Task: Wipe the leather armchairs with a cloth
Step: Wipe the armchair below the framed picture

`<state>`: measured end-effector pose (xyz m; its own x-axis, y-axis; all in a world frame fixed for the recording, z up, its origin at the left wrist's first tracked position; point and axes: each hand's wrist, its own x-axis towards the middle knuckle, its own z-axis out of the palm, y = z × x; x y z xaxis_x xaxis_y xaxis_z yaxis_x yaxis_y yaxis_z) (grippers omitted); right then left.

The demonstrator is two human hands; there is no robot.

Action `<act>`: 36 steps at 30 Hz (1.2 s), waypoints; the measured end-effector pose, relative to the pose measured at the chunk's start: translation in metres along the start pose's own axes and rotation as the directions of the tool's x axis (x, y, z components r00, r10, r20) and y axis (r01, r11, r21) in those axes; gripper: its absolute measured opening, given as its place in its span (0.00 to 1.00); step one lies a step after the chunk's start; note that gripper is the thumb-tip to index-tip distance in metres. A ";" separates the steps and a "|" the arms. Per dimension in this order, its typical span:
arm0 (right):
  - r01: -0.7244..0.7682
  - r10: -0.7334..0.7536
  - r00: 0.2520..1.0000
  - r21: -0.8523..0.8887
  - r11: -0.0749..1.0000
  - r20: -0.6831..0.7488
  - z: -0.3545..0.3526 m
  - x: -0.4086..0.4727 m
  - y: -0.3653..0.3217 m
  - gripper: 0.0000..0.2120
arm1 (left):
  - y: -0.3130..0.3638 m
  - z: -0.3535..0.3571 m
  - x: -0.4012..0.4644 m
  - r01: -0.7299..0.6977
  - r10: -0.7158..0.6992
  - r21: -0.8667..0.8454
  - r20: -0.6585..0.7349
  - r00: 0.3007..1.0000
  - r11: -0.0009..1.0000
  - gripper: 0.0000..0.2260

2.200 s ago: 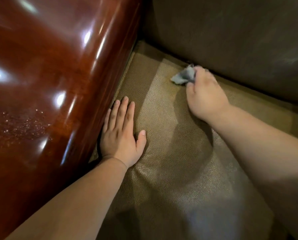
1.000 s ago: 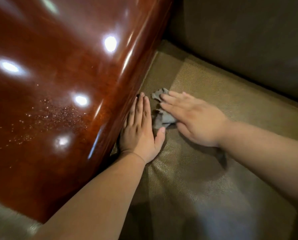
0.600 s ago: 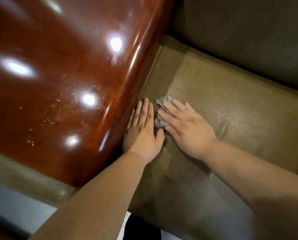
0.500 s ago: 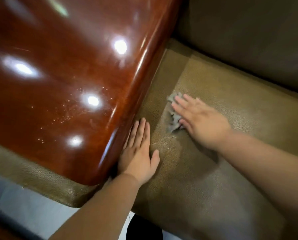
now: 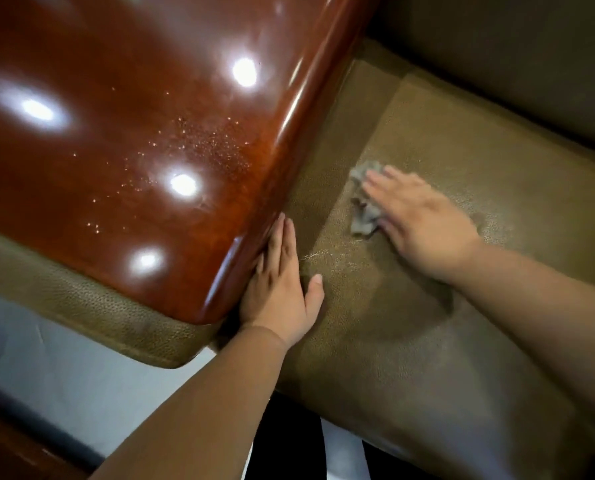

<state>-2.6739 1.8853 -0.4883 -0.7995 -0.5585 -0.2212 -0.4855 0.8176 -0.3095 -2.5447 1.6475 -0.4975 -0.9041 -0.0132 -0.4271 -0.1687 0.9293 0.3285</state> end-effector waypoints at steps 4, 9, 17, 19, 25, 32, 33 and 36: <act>-0.432 0.444 0.882 0.104 0.896 -0.156 -0.006 0.011 -0.022 0.26 | -0.004 0.001 -0.008 -0.025 0.027 0.028 -0.046 0.999 0.999 0.40; 0.223 -0.226 0.968 0.036 0.974 0.110 0.021 -0.018 -0.112 0.26 | -0.018 0.000 -0.035 -0.030 0.026 0.147 0.034 0.999 0.989 0.40; -0.310 0.312 0.944 0.039 0.950 -0.105 0.006 0.035 -0.083 0.28 | -0.042 0.014 -0.068 -0.103 0.108 0.213 -0.012 0.994 0.972 0.44; -0.105 0.105 0.992 0.000 0.994 -0.069 0.019 0.012 -0.129 0.27 | -0.038 0.010 -0.071 -0.051 0.055 0.201 -0.015 0.998 0.978 0.44; 0.288 -0.289 0.954 0.030 0.957 0.077 0.013 -0.025 -0.094 0.21 | -0.049 0.004 -0.085 -0.082 0.075 0.126 0.062 0.995 0.989 0.42; -0.487 0.503 0.847 0.128 0.864 -0.172 0.025 -0.051 -0.036 0.26 | -0.046 0.021 -0.083 -0.033 0.035 0.168 -0.008 0.999 0.985 0.40; -0.378 0.391 0.903 0.104 0.920 -0.176 0.037 -0.065 -0.060 0.27 | -0.042 0.023 -0.083 -0.013 0.017 0.156 -0.029 0.999 0.988 0.40; 0.008 -0.002 0.998 0.095 0.995 -0.066 0.060 -0.105 -0.109 0.26 | -0.017 0.020 -0.082 0.084 -0.080 0.117 -0.044 0.996 0.990 0.39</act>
<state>-2.5156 1.8465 -0.4873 -0.8199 -0.5500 -0.1593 -0.4566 0.7958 -0.3978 -2.4603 1.6401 -0.4850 -0.9041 -0.1032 -0.4147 -0.1972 0.9617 0.1906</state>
